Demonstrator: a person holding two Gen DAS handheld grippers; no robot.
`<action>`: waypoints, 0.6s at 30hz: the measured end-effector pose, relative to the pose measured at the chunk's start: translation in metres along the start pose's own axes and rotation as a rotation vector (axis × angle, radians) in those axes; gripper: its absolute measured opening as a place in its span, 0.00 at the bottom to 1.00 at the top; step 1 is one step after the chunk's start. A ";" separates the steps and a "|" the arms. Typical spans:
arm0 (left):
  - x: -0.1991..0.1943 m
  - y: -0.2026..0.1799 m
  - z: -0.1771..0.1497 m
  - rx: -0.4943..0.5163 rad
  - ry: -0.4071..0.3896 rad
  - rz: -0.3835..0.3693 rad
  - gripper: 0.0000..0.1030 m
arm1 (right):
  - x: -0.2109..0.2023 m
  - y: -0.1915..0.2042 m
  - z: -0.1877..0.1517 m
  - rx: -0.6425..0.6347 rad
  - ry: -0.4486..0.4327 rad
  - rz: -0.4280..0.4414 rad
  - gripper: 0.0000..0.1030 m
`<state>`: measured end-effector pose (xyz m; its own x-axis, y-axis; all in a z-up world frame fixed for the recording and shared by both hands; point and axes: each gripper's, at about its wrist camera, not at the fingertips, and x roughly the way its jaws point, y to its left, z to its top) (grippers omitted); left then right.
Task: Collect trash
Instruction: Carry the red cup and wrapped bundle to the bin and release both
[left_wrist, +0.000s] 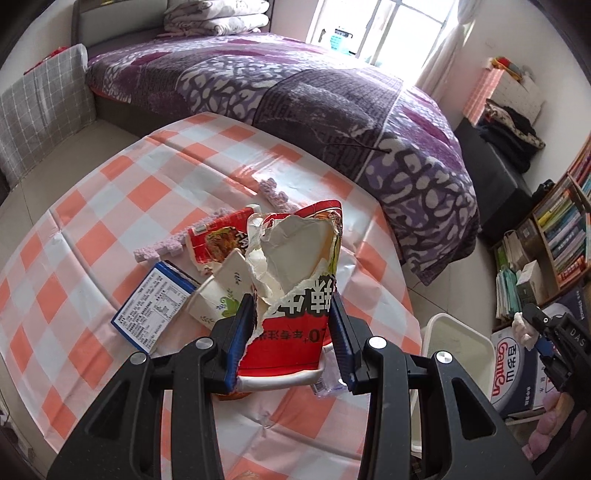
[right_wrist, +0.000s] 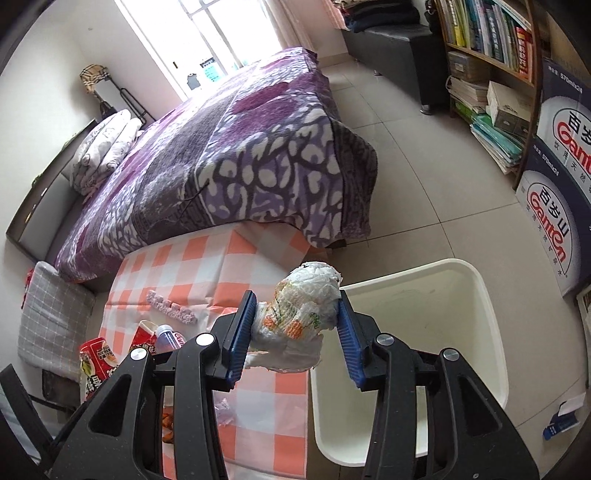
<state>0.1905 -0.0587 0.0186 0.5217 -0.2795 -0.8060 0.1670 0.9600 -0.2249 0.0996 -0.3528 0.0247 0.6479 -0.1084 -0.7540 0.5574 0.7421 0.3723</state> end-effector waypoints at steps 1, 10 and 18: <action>0.002 -0.006 -0.002 0.013 0.003 -0.003 0.39 | -0.001 -0.005 0.002 0.010 0.003 -0.007 0.42; 0.015 -0.069 -0.021 0.140 0.033 -0.036 0.39 | -0.021 -0.055 0.018 0.136 -0.052 -0.072 0.76; 0.029 -0.121 -0.049 0.250 0.086 -0.080 0.39 | -0.028 -0.101 0.029 0.251 -0.063 -0.093 0.83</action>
<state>0.1447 -0.1826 -0.0042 0.4274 -0.3411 -0.8372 0.4115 0.8980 -0.1558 0.0399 -0.4435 0.0240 0.6145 -0.2153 -0.7590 0.7222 0.5408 0.4313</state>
